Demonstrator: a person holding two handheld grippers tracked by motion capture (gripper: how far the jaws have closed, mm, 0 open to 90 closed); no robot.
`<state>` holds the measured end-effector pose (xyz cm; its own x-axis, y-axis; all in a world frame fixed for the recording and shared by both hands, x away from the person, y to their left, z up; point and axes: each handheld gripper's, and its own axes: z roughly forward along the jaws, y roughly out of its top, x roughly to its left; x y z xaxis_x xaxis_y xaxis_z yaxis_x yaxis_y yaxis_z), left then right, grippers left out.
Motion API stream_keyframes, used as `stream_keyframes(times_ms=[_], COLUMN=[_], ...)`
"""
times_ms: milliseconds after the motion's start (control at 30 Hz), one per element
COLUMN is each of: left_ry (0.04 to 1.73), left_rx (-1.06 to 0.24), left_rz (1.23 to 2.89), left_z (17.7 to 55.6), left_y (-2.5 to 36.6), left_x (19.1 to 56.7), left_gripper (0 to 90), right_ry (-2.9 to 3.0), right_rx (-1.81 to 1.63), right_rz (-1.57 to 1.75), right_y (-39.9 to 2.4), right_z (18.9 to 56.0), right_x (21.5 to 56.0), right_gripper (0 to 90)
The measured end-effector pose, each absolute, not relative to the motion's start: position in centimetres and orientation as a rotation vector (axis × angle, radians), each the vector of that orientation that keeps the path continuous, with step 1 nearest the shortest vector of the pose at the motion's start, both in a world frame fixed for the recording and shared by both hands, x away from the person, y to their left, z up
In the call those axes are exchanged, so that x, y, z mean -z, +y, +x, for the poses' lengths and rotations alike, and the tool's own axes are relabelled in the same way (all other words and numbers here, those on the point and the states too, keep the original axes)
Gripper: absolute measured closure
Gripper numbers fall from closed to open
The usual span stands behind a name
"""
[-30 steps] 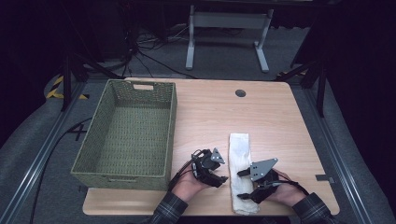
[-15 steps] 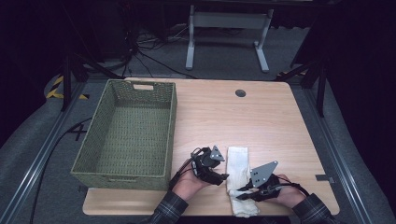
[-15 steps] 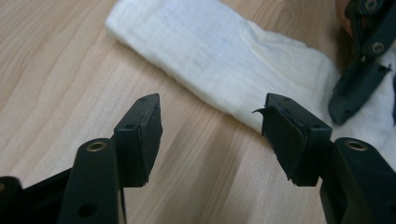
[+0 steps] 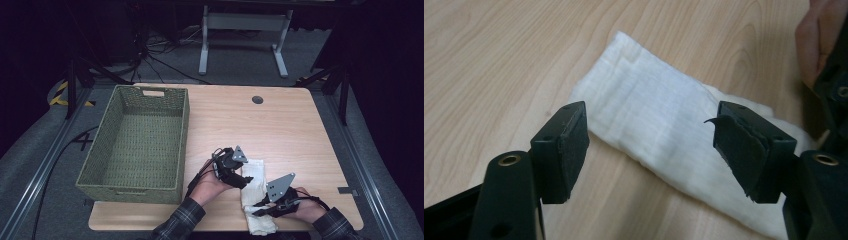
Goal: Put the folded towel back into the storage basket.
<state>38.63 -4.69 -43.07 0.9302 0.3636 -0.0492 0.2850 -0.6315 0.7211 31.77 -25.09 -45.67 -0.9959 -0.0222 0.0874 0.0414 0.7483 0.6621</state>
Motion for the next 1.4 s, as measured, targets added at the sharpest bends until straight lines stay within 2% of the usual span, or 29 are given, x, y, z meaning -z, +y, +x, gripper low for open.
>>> stream_keyframes(times_ms=[367,733,900,1100,1233,1400], left_ry=[0.427,0.373,0.326,0.290,0.301,0.306], left_rx=[-0.089,-0.068,-0.049,0.012,0.018,-0.016], left_rz=[2.362,2.439,2.446,2.427,2.423,2.388], left_z=[42.1,42.8,42.7,42.5,42.4,42.2], left_y=[-7.2,-8.7,-8.5,-8.3,-8.3,-8.0], left_x=[44.5,45.7,45.5,45.5,45.4,44.8], left_gripper=[27.7,27.8,41.7,71.0,77.2,78.8], right_ry=[-2.848,-2.842,-2.839,-2.837,-2.807,-2.788], right_rx=[1.082,1.080,1.079,1.065,1.063,1.095], right_rz=[-0.018,-0.028,-0.032,-0.039,-0.080,-0.128], right_y=[-25.1,-25.2,-25.2,-25.3,-25.5,-26.1], right_z=[31.9,31.9,31.9,32.1,32.4,32.8], right_x=[45.7,45.7,45.7,45.6,45.6,45.1], right_gripper=[79.9,79.9,79.9,79.9,79.9,80.0])
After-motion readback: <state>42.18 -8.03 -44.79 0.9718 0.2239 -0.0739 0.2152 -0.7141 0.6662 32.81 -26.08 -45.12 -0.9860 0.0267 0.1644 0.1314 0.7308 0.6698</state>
